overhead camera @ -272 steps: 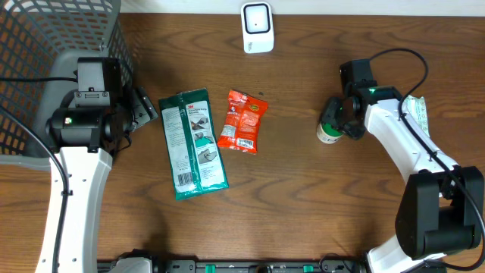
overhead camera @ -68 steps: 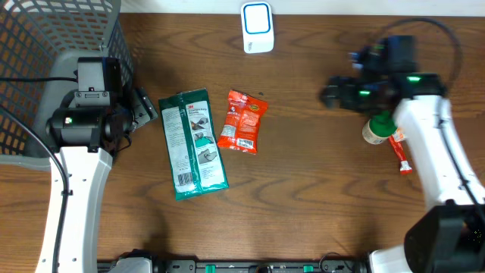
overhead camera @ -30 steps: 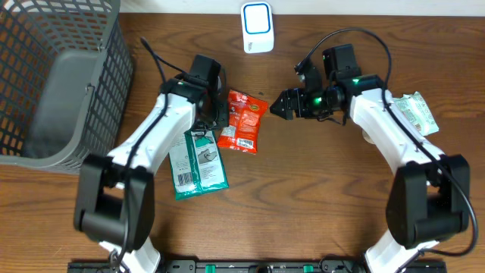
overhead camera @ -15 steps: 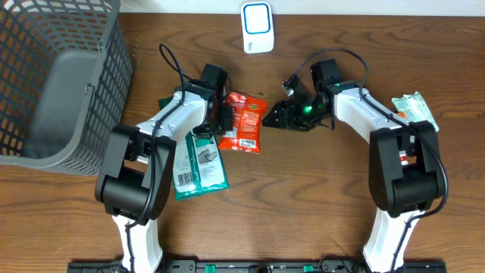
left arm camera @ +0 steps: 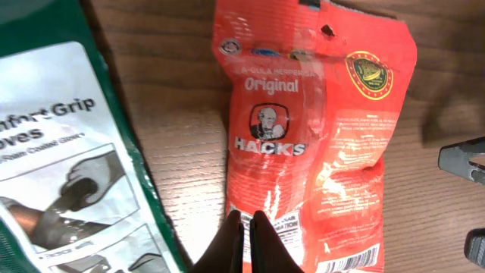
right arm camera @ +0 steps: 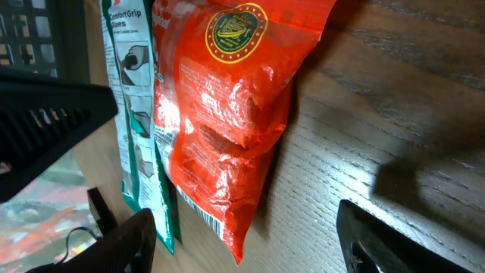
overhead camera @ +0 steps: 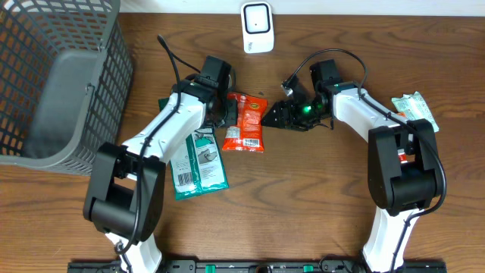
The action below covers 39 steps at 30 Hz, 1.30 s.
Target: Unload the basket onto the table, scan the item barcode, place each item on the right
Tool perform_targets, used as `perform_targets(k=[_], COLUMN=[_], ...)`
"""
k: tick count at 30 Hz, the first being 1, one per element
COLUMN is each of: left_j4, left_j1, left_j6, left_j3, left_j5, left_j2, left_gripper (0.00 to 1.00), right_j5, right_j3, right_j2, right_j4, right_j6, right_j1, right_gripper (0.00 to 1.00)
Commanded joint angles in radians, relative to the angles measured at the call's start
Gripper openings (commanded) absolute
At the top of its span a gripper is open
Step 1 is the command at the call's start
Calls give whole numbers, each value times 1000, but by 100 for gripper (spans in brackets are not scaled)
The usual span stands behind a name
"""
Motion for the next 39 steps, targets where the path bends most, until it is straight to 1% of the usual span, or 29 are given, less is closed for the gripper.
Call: perform_targets(k=[1, 6, 13, 15, 16, 20, 23, 25, 28, 31, 36, 39], left_j4=[-3, 5, 0, -8, -16, -34, -32, -24, 19, 21, 20, 20], left_j1=[-16, -37, -37, -37, -37, -37, -37, -37, -37, -37, -39, -42], left_j6=[-26, -26, -26, -26, -26, -26, -26, -26, -26, -25, -25, -24], left_j3=[4, 4, 4, 4, 4, 0, -23, -38, -81, -87, -88, -89], left_j5=[-12, -12, -13, -34, -69, -89, -89, -89, -89, -89, -89, -89], left_j2=[48, 158, 180, 181, 181, 181, 185, 190, 193, 193, 193, 193], left_gripper=[7, 7, 8, 8, 8, 8, 8, 8, 8, 8, 8, 8], right_j5=[-19, 31, 33, 33, 33, 33, 33, 36, 115, 159, 165, 214], right_j3=[-6, -6, -19, -52, -90, -167, -193, -201, -219, -221, -221, -221], right_j2=[8, 10, 11, 11, 11, 11, 11, 11, 11, 11, 11, 11], right_j4=[6, 6, 39, 107, 190, 369, 436, 454, 470, 472, 482, 484], right_j6=[-19, -19, -3, 45, 90, 153, 171, 174, 200, 200, 199, 200], right_j1=[-4, -4, 6, 23, 39, 73, 93, 101, 122, 138, 158, 174], right_gripper=[72, 73, 71, 70, 69, 67, 66, 65, 65, 65, 62, 60])
